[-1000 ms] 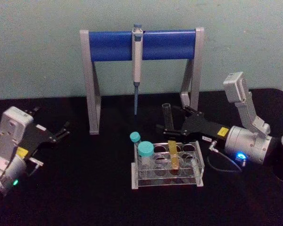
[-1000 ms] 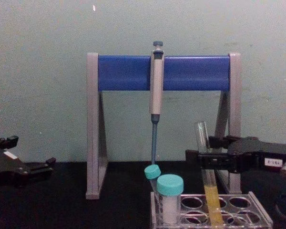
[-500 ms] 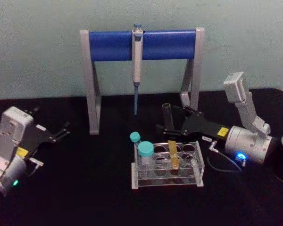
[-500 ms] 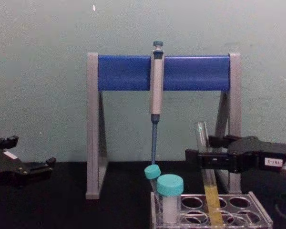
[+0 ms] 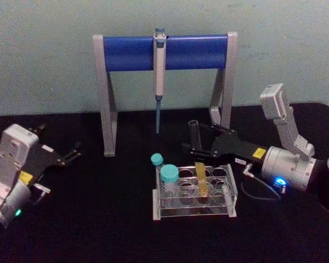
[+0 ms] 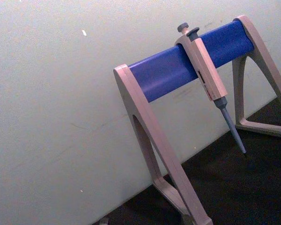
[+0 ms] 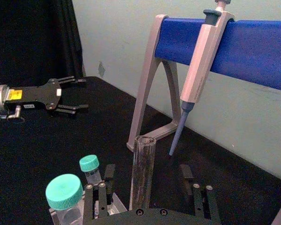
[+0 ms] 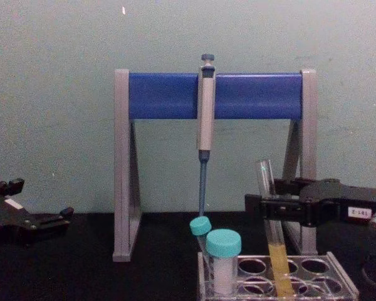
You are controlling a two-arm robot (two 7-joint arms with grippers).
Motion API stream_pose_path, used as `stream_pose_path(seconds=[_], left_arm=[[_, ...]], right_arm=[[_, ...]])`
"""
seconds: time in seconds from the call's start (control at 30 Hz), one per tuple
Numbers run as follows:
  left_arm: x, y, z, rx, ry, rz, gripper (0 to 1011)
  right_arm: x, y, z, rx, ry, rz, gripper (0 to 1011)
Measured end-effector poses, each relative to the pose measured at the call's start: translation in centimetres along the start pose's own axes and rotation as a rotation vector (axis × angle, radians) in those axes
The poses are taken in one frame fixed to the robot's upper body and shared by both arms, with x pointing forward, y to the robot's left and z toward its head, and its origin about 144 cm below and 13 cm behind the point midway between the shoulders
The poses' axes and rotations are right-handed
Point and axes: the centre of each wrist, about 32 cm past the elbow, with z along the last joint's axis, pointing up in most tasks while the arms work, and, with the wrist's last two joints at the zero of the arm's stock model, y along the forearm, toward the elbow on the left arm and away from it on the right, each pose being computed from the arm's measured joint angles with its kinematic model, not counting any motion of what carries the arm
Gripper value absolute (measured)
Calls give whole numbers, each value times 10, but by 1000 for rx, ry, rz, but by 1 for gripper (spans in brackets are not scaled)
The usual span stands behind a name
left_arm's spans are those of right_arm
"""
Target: Pick up the test tube from the test tube rack, shake it, then place it back into the test tube rack.
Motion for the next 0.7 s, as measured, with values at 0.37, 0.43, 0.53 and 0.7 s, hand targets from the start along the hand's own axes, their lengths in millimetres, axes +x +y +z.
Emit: stream_pose_path(seconds=[0.37,0.43,0.53,0.7], left_arm=[[0,0,0,0,0,0,1001],[0,0,0,0,0,0,1001],[0,0,0,0,0,0,1001],[0,0,0,0,0,0,1001]], right_arm=[[0,0,0,0,0,0,545],[0,0,0,0,0,0,479],[0,0,0,-1,0,0,397],[0,0,0,0,0,0,234]])
